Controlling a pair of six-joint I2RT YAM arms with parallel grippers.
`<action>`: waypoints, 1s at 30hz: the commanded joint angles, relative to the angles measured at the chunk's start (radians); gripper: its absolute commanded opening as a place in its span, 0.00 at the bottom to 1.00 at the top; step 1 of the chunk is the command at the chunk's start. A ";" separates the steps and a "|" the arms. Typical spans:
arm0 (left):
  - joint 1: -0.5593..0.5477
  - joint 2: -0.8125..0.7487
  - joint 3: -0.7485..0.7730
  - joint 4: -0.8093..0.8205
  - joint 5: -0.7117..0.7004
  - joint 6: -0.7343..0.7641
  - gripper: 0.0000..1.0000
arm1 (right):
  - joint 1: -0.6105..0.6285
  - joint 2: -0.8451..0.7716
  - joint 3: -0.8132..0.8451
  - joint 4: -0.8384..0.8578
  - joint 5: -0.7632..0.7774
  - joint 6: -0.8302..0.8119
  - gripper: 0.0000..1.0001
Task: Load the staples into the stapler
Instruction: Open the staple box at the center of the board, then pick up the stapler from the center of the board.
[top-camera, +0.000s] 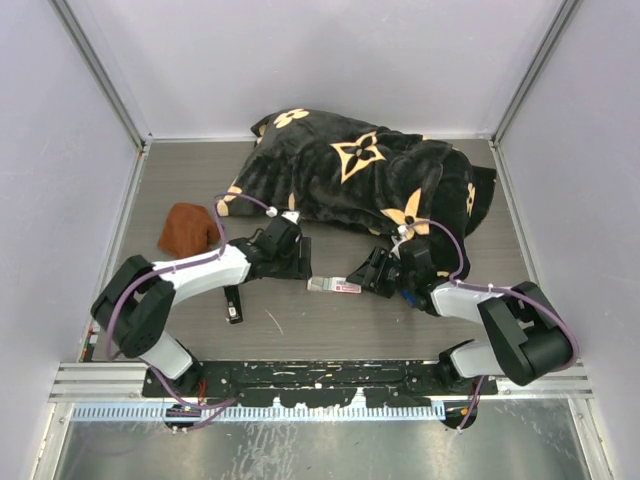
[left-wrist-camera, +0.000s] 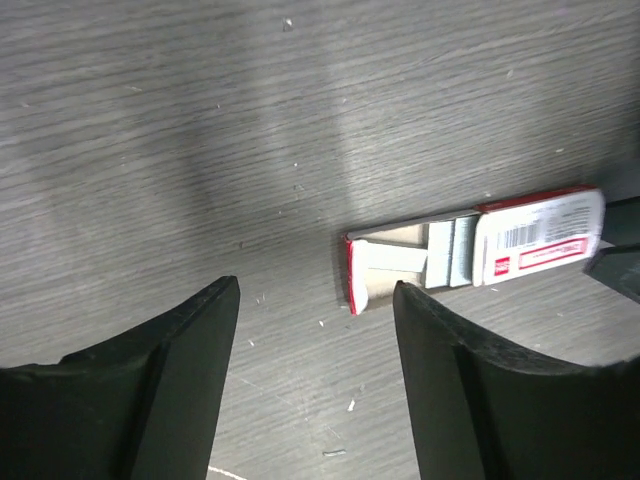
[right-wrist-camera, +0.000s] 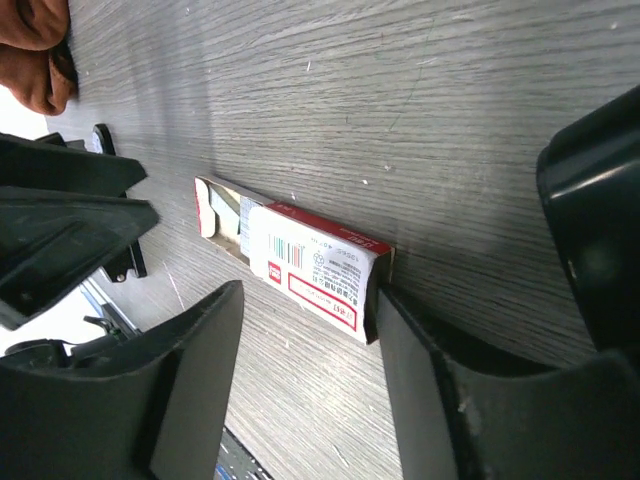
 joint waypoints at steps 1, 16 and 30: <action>0.005 -0.129 -0.033 0.044 -0.065 0.024 0.69 | -0.014 -0.067 0.032 -0.050 0.032 -0.051 0.65; 0.097 -0.456 -0.073 -0.191 -0.301 0.057 0.93 | -0.015 -0.174 0.134 -0.264 0.087 -0.235 0.80; 0.325 -0.578 -0.167 -0.385 -0.218 -0.049 0.98 | -0.015 -0.232 0.170 -0.283 0.082 -0.313 0.90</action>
